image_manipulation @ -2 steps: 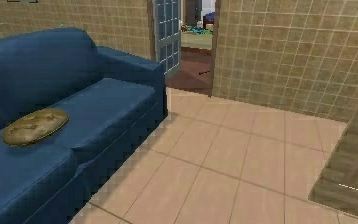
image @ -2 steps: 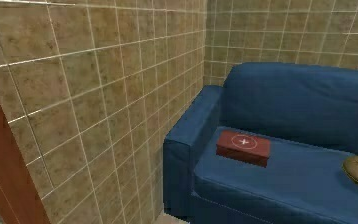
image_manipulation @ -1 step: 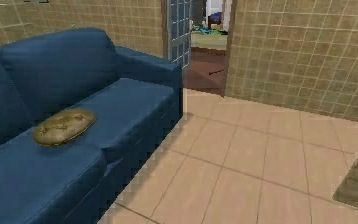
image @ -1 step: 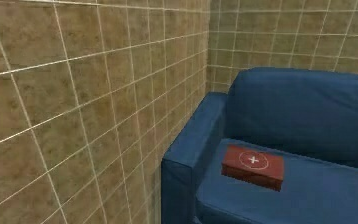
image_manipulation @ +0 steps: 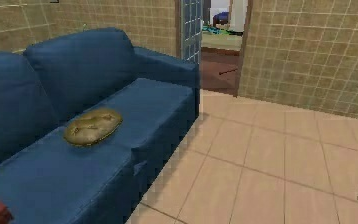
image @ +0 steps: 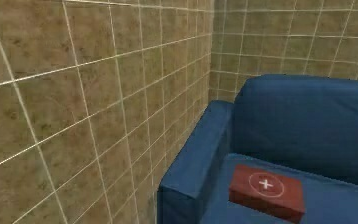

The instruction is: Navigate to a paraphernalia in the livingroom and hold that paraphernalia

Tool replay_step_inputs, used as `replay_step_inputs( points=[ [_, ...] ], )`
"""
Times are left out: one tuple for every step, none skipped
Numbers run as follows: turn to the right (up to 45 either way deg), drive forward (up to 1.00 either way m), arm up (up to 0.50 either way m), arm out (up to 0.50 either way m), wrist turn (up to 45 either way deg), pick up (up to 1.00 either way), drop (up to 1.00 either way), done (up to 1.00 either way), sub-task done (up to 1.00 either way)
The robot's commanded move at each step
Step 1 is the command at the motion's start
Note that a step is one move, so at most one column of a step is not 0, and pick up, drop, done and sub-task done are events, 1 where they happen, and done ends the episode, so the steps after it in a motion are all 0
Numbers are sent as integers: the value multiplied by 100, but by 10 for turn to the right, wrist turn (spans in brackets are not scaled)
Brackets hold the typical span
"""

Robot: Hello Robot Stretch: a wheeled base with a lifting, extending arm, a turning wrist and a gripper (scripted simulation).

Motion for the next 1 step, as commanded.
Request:
replay_step_inputs(
  points=[
    [450, 0, 0, 0, 0, 0, 0, 0, 0]
  ],
)
